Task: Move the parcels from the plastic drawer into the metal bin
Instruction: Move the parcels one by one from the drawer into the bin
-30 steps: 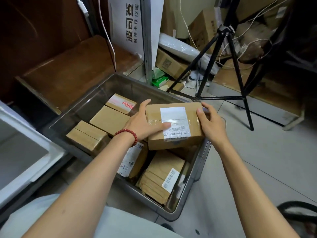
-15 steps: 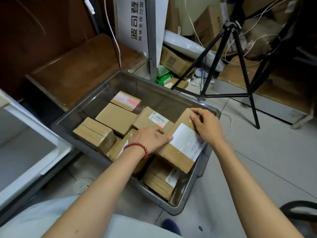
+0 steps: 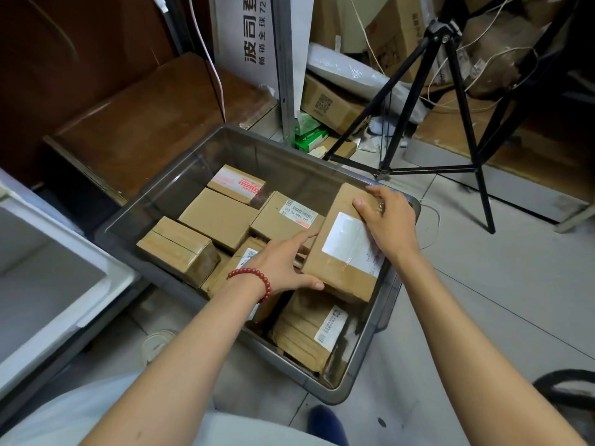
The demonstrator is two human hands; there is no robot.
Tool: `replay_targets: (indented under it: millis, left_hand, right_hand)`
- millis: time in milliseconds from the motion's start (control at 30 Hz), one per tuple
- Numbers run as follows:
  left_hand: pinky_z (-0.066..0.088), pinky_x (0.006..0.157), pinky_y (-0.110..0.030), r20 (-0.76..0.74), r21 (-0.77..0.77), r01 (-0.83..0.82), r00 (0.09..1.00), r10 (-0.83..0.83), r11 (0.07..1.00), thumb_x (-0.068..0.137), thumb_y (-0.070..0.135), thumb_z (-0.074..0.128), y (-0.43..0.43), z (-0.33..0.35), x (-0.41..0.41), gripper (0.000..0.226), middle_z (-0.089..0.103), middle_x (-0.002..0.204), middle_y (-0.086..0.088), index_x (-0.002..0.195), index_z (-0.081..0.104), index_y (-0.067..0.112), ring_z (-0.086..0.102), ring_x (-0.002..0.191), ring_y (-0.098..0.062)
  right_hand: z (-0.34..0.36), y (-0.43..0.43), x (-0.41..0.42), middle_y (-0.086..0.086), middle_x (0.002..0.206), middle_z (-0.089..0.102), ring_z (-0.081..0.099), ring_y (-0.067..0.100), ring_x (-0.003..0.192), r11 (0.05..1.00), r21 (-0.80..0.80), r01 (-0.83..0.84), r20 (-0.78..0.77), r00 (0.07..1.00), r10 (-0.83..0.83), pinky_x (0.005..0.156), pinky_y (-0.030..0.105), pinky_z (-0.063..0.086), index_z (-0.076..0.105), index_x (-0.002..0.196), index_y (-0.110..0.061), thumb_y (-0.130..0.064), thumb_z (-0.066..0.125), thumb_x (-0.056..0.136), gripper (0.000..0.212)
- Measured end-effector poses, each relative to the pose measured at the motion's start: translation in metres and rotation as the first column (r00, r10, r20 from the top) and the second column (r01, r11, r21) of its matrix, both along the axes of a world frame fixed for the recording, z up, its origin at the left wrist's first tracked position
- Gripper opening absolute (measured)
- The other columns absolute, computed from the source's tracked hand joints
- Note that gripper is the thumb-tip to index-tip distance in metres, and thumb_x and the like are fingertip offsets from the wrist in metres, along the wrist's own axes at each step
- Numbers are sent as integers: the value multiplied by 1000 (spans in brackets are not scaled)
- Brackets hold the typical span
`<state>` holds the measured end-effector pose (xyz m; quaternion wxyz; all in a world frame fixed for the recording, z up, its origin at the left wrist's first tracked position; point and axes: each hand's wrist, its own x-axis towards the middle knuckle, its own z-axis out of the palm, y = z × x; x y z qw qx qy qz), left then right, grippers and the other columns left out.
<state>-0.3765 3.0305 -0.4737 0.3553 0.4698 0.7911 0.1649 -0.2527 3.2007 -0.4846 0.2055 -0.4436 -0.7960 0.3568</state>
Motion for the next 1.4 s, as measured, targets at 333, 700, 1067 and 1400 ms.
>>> replay_targets:
  millis: [333, 700, 1067, 1400]
  left_hand:
    - [43, 103, -46, -290, -69, 77, 952, -94, 995, 85, 39, 66, 22, -24, -28, 73, 43, 147, 5, 147, 27, 34, 44, 131, -19]
    - [10, 115, -57, -588, -355, 22, 772, -241, 935, 86, 75, 7, 31, -57, -47, 77, 4, 161, 1, 152, 3, 35, 15, 146, -21]
    - [9, 116, -56, -598, -299, -7, 781, -181, 954, 82, 77, 0, 27, -71, -68, 80, -1, 161, 7, 152, 2, 38, 8, 147, -16]
    - [39, 94, -41, -642, -56, -146, 763, 77, 988, 88, 71, 23, 6, -46, -78, 68, 50, 139, 0, 141, 39, 31, 49, 122, -22]
  right_hand:
    - [-5, 26, 1, 4, 137, 50, 40, 26, 128, 995, 94, -36, 157, 987, 21, 104, 42, 34, 45, 143, -27, -50, 53, 92, 56]
    - [-12, 31, 3, 0, 131, 51, 38, 21, 125, 996, 84, -35, 76, 997, 29, 102, 32, 28, 48, 141, -29, -48, 56, 92, 53]
    - [-18, 40, 17, -2, 135, 51, 38, 21, 128, 979, 197, -43, 259, 966, -10, 105, 33, 27, 55, 135, -29, -29, 69, 87, 50]
    - [-15, 17, 7, -5, 139, 52, 39, 18, 132, 955, 265, -134, 288, 956, 54, 109, 37, 26, 51, 138, -30, -53, 53, 91, 52]
